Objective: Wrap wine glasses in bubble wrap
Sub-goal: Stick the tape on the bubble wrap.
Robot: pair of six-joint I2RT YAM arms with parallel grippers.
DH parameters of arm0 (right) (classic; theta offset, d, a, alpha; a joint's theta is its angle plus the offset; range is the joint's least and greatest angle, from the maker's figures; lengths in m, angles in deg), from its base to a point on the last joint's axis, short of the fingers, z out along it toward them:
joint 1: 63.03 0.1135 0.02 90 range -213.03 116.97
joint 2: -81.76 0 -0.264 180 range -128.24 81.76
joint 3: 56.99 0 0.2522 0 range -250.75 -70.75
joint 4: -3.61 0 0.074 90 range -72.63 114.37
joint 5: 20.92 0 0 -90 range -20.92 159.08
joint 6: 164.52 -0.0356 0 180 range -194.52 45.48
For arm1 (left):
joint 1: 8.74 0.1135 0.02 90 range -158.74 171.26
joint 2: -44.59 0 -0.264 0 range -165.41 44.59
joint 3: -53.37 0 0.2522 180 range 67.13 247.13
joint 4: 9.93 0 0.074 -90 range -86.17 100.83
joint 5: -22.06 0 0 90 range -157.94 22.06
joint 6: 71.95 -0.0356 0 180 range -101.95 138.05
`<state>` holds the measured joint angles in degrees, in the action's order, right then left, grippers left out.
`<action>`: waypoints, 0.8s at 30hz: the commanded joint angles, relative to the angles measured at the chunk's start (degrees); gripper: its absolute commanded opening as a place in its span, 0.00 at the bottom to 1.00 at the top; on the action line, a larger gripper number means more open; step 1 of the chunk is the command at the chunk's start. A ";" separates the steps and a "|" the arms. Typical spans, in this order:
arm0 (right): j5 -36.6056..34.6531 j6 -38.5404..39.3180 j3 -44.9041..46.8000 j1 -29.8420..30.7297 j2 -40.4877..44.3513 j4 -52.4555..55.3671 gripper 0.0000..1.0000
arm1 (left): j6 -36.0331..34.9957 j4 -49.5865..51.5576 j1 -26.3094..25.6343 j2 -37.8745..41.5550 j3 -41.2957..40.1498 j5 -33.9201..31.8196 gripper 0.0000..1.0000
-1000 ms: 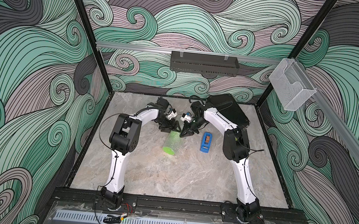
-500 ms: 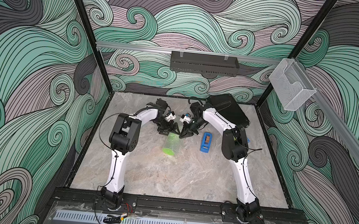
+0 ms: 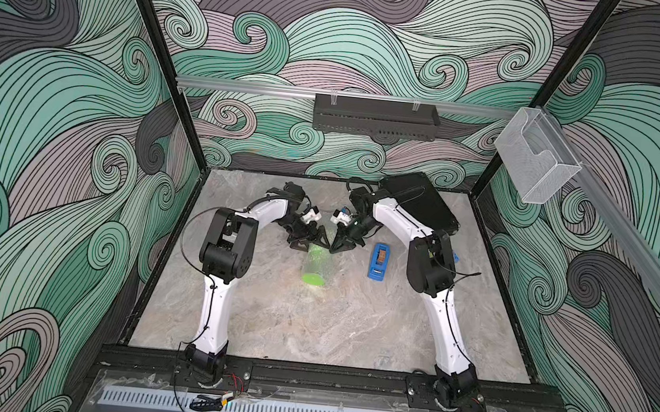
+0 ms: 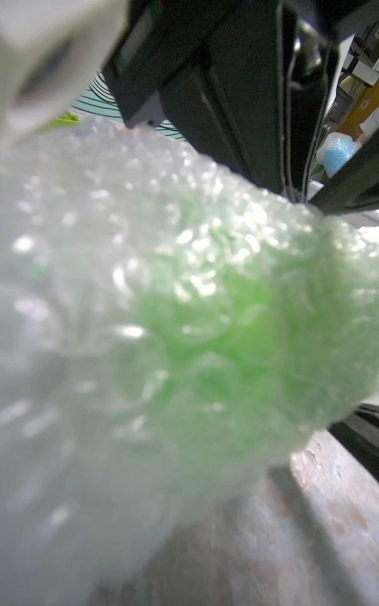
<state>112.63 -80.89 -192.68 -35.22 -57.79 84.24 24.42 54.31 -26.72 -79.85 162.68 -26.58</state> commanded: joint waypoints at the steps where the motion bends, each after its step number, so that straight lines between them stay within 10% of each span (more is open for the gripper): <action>1: -0.33 0.83 -1.29 0.92 -1.52 -1.46 0.00 | -1.27 2.74 -0.39 -1.27 2.61 4.65 0.84; 24: 0.11 1.45 -2.10 1.81 -2.31 -0.85 0.00 | -3.84 4.80 -0.50 -1.22 4.30 5.30 0.96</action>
<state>112.54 -80.50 -193.80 -34.58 -58.09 84.37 22.26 56.98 -26.69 -81.47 164.65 -25.18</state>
